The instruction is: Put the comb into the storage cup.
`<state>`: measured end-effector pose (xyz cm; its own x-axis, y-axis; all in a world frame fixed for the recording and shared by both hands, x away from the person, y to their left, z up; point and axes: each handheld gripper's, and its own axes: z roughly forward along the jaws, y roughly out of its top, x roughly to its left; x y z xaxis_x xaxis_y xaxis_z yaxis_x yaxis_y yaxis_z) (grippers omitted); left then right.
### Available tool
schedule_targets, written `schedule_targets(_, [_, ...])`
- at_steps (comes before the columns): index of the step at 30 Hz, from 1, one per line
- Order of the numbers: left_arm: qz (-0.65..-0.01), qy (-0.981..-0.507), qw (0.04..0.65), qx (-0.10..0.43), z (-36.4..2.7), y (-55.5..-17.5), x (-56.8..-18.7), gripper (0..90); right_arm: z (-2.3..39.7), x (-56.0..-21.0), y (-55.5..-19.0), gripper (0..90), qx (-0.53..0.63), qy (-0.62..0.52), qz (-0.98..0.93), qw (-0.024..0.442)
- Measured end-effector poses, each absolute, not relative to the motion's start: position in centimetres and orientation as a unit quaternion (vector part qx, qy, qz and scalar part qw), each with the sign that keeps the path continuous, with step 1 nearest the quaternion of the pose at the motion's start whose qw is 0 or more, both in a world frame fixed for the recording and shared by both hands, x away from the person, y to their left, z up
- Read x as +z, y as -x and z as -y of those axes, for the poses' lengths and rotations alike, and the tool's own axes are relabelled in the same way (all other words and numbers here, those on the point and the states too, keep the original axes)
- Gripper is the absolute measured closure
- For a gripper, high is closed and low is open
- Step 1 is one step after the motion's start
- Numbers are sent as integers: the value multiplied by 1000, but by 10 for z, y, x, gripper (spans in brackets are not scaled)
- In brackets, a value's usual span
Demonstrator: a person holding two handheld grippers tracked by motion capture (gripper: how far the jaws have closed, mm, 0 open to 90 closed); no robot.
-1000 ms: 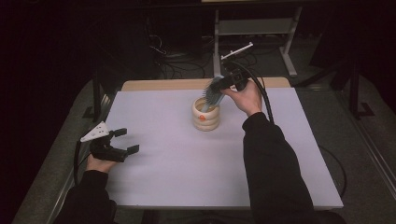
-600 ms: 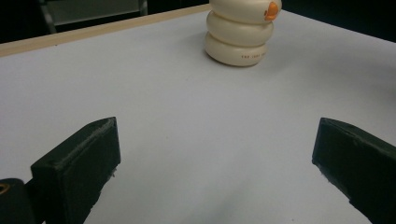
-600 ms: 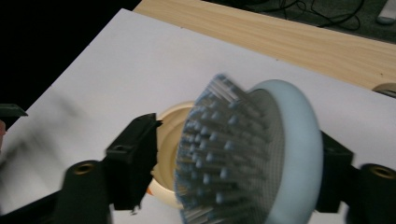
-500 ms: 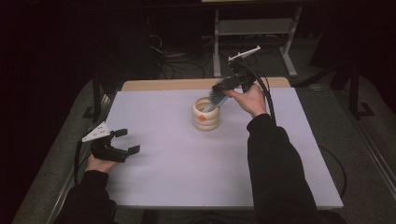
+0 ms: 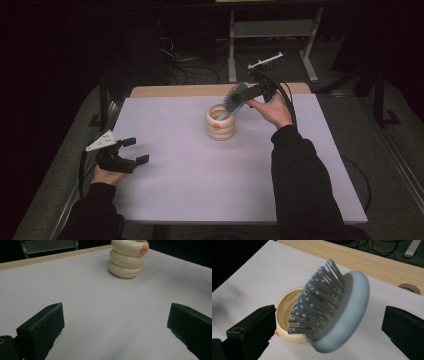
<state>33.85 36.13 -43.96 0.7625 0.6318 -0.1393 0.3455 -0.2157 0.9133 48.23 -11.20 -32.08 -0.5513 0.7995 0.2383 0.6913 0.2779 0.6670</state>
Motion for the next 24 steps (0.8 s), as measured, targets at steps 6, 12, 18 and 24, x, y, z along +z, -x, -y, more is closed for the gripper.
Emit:
schedule_targets(6, [-316, -771, 538, 132, -360, -338, -440, 8, 124, -318, -475, 0, 404, -453, -792, 66])
schedule_targets(12, [-320, -769, 538, 131, -361, -338, -439, 8, 134, -320, -466, 0, 415, -442, -793, 68])
schedule_targets(18, [-323, -770, 535, 129, -361, -339, -439, 8, 146, -319, -458, 0, 430, -441, -784, 74])
schedule_targets(24, [-324, -769, 536, 129, -361, -340, -440, 8, 161, -320, -452, 0, 432, -443, -782, 81])
